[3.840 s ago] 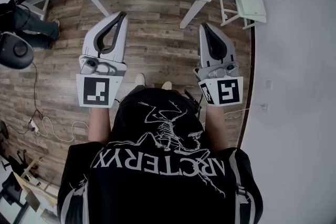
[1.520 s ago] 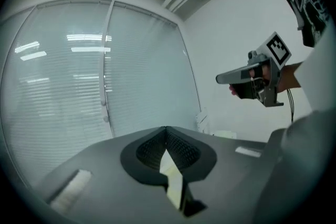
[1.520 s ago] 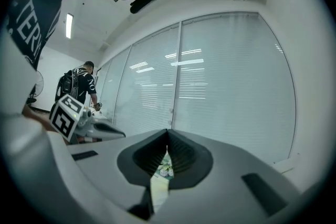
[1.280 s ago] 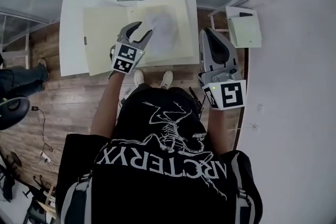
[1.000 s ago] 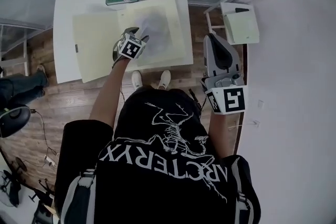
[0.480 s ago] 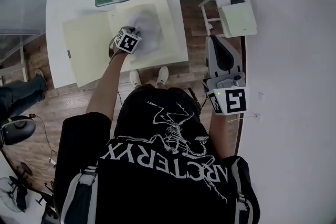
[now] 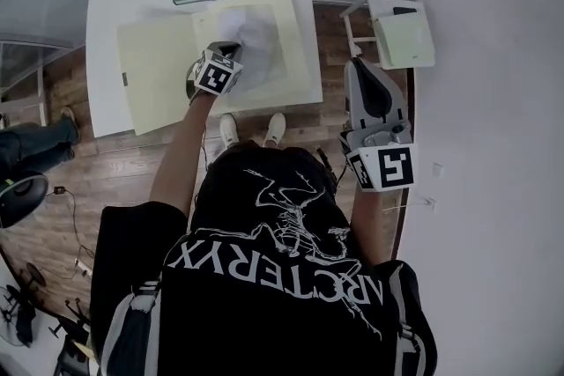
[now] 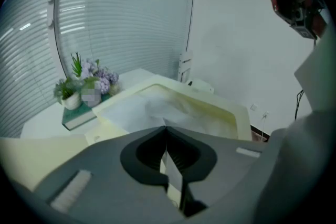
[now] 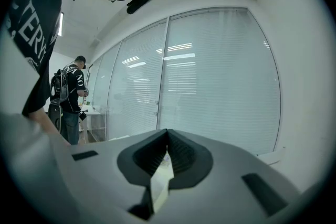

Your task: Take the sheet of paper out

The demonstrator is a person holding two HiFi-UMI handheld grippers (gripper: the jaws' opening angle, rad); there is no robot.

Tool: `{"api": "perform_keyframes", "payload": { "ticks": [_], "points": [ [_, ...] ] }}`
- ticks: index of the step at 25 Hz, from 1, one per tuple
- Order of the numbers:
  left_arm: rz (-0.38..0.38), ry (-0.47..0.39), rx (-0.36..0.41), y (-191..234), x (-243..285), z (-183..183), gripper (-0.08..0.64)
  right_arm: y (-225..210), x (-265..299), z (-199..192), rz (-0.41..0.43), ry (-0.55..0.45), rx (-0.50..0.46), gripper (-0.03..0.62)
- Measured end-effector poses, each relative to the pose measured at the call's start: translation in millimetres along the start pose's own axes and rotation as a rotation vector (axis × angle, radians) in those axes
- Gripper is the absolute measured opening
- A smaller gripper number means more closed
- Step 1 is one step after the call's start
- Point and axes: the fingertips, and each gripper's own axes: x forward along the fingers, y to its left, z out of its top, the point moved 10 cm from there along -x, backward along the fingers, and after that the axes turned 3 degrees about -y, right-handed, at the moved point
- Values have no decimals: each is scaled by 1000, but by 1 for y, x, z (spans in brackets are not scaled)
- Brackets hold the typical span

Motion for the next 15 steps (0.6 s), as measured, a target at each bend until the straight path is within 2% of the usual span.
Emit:
{"api": "perform_keyframes", "payload": {
  "ticks": [8, 12, 15],
  "points": [
    [170, -342, 3, -8, -169, 43, 11, 24, 29, 2, 109, -44, 20, 12],
    [261, -517, 69, -11, -245, 61, 11, 40, 42, 4, 170, -72, 38, 12],
    [354, -633, 99, -11, -290, 68, 11, 45, 48, 5, 183, -104, 64, 12]
  ]
}}
